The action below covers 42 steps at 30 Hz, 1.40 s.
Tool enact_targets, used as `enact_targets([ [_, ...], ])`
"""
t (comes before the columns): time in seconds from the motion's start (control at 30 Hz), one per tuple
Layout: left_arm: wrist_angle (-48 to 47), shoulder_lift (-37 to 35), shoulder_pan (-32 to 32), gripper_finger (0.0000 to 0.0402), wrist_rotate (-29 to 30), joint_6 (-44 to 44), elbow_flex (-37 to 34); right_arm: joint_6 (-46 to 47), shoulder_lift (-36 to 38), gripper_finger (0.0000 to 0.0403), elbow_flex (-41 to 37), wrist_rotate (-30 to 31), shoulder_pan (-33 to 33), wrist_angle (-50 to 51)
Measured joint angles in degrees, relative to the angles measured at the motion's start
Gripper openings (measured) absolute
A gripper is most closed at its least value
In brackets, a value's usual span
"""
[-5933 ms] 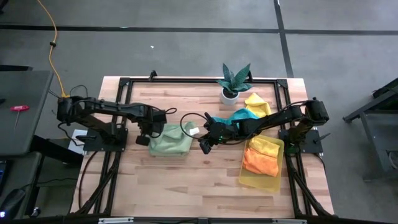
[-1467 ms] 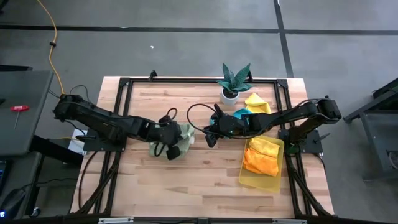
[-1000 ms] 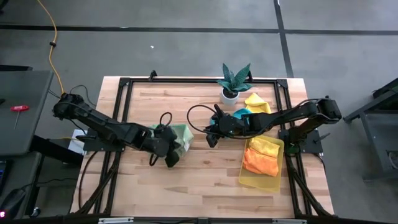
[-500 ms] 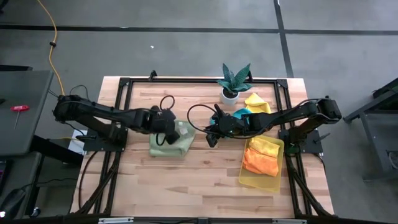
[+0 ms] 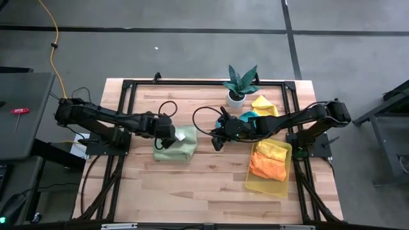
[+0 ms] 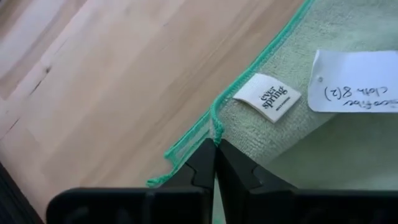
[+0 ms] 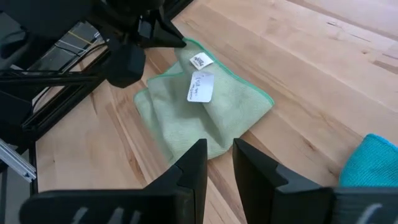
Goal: Fold microfiber towels
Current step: Fold the light green microfiber cloth
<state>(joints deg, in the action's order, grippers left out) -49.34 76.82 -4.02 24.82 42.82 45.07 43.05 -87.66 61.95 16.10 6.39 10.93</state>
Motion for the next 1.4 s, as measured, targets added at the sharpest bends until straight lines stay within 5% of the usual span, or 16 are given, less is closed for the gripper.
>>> enact_targets([
  [0.37, 5.0, 0.0, -2.0, 0.0051, 0.3, -9.2, -0.2, 0.6, 0.0, 0.0069, 0.0, 0.5, 0.0, 0.0],
  [0.83, -2.6, -3.9, -9.1, 0.0185, -7.8, -16.6, 2.5, 0.5, 0.0, 0.0069, 0.0, 0.5, 0.0, 0.0],
  [1.07, -4.5, -14.4, -6.1, 0.0205, -23.4, -2.9, 0.3, 0.4, -0.1, 0.0069, 0.0, 0.5, -0.2, 0.0],
  [1.4, 5.3, -20.6, -1.5, 0.0181, -26.9, 18.8, -14.3, 0.0, -0.1, 0.0069, 0.0, 0.0, -1.6, 0.0],
])
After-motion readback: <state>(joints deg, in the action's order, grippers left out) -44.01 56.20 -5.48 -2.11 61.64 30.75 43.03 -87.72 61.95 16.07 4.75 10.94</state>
